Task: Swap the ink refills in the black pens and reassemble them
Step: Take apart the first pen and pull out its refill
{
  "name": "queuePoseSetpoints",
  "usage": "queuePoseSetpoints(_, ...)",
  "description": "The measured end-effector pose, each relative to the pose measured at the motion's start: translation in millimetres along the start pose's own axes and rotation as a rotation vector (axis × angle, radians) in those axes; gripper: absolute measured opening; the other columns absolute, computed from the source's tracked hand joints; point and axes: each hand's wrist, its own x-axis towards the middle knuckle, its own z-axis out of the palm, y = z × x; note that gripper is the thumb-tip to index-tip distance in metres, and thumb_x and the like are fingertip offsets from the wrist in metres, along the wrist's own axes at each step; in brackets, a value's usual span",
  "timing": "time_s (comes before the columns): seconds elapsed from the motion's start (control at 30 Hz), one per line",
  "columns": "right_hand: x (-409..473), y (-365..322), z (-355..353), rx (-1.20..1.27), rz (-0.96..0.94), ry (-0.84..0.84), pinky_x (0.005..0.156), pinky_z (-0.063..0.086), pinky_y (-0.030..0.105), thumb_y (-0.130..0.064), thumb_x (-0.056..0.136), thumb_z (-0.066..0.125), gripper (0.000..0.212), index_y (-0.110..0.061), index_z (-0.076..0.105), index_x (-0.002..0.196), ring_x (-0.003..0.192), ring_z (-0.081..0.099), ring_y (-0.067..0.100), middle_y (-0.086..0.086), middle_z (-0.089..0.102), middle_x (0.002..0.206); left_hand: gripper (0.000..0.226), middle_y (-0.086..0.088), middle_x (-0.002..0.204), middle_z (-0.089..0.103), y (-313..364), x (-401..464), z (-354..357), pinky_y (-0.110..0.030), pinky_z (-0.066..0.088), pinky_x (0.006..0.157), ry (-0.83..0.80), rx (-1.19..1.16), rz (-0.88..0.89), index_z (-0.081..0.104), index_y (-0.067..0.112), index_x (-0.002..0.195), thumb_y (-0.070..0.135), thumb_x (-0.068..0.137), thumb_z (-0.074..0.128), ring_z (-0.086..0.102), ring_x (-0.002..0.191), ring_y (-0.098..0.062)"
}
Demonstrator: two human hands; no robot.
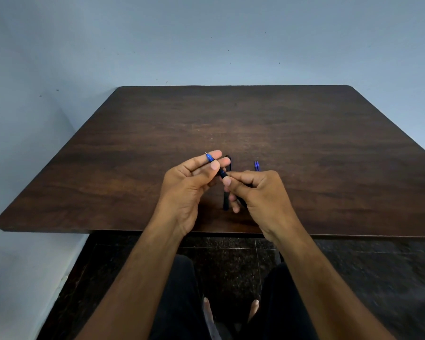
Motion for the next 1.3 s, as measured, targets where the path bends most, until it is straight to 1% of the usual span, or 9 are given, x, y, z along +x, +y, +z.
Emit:
queuePoseSetpoints(0.17, 1, 1, -1, -0.004, 0.006, -0.006, 0.055, 0.050, 0.021, -0.009, 0.094, 0.071, 0.021, -0.006, 0.077, 0.114, 0.046, 0.056, 0.008, -0.008, 0.069, 0.063, 0.030, -0.006, 0.078, 0.074, -1, 3, 6, -0.030, 0.059, 0.081, 0.158, -0.044, -0.017, 0.071, 0.010, 0.082, 0.020, 0.058, 0.087, 0.070, 0.075, -0.015)
queuePoseSetpoints(0.27, 0, 1, 0, 0.001, 0.000, -0.023, 0.055, 0.051, 0.020, -0.009, 0.093, 0.072, 0.018, -0.009, 0.078, 0.110, 0.046, 0.057, 0.009, -0.007, 0.069, 0.063, 0.031, -0.004, 0.071, 0.060, -2, 4, 7, -0.028, 0.056, 0.073, 0.109, -0.009, -0.056, 0.061, 0.014, 0.078, 0.028, 0.065, 0.086, 0.060, 0.067, -0.015)
queuePoseSetpoints(0.33, 0, 3, 1, -0.006, 0.000, -0.014, 0.055, 0.050, 0.020, -0.009, 0.094, 0.072, 0.018, -0.010, 0.078, 0.110, 0.045, 0.056, 0.009, -0.009, 0.069, 0.063, 0.028, -0.006, 0.082, 0.068, -2, 3, 6, -0.031, 0.058, 0.076, 0.007, -0.025, -0.081, 0.066, 0.011, 0.093, 0.032, 0.078, 0.078, 0.065, 0.074, -0.018)
queuePoseSetpoints(0.47, 2, 6, -2, -0.011, 0.003, 0.029, 0.052, 0.047, 0.022, -0.007, 0.094, 0.071, 0.019, -0.006, 0.079, 0.112, 0.043, 0.054, 0.011, -0.012, 0.068, 0.062, 0.033, -0.012, 0.124, 0.072, 1, 0, -2, -0.029, 0.057, 0.088, -0.130, -0.078, -0.097, 0.061, 0.006, 0.131, 0.016, 0.101, 0.054, 0.068, 0.115, -0.024)
queuePoseSetpoints(0.57, 2, 6, -3, -0.009, 0.008, 0.020, 0.053, 0.049, 0.021, -0.009, 0.093, 0.072, 0.019, -0.009, 0.079, 0.111, 0.045, 0.055, 0.011, -0.007, 0.069, 0.061, 0.028, -0.017, 0.119, 0.073, -2, -1, -6, -0.028, 0.057, 0.086, -0.088, -0.073, -0.035, 0.065, 0.002, 0.124, 0.007, 0.099, 0.055, 0.070, 0.113, -0.026)
queuePoseSetpoints(0.8, 1, 4, 2, 0.041, 0.010, -0.015, 0.056, 0.052, 0.022, -0.010, 0.092, 0.074, 0.020, -0.017, 0.078, 0.111, 0.048, 0.059, 0.009, -0.008, 0.072, 0.064, 0.025, -0.010, 0.085, 0.073, -2, 2, 2, -0.035, 0.055, 0.090, 0.177, -0.046, -0.020, 0.073, 0.010, 0.078, 0.024, 0.062, 0.086, 0.068, 0.085, -0.021)
queuePoseSetpoints(0.9, -1, 3, 4, 0.088, -0.007, -0.025, 0.053, 0.052, 0.023, -0.006, 0.091, 0.075, 0.026, -0.019, 0.076, 0.114, 0.052, 0.061, 0.007, -0.012, 0.074, 0.071, 0.039, -0.014, 0.088, 0.060, 0, 2, 5, -0.037, 0.050, 0.088, 0.160, -0.036, -0.062, 0.065, 0.011, 0.086, 0.032, 0.061, 0.087, 0.054, 0.088, -0.028)
queuePoseSetpoints(1.1, 0, 7, -1, 0.091, -0.005, 0.026, 0.053, 0.053, 0.027, -0.004, 0.091, 0.074, 0.031, -0.015, 0.075, 0.120, 0.058, 0.062, 0.012, -0.003, 0.077, 0.079, 0.030, -0.005, 0.121, 0.074, 1, 0, -2, -0.037, 0.048, 0.099, -0.029, -0.003, -0.095, 0.067, 0.011, 0.125, 0.020, 0.098, 0.058, 0.069, 0.112, -0.021)
queuePoseSetpoints(1.3, 0, 6, 1, 0.125, -0.007, 0.013, 0.054, 0.055, 0.029, -0.004, 0.090, 0.074, 0.028, -0.022, 0.077, 0.112, 0.058, 0.063, 0.013, 0.000, 0.076, 0.079, 0.026, -0.013, 0.120, 0.073, -2, -1, -3, -0.040, 0.045, 0.106, 0.090, -0.032, -0.044, 0.073, 0.008, 0.114, 0.012, 0.089, 0.068, 0.063, 0.123, -0.030)
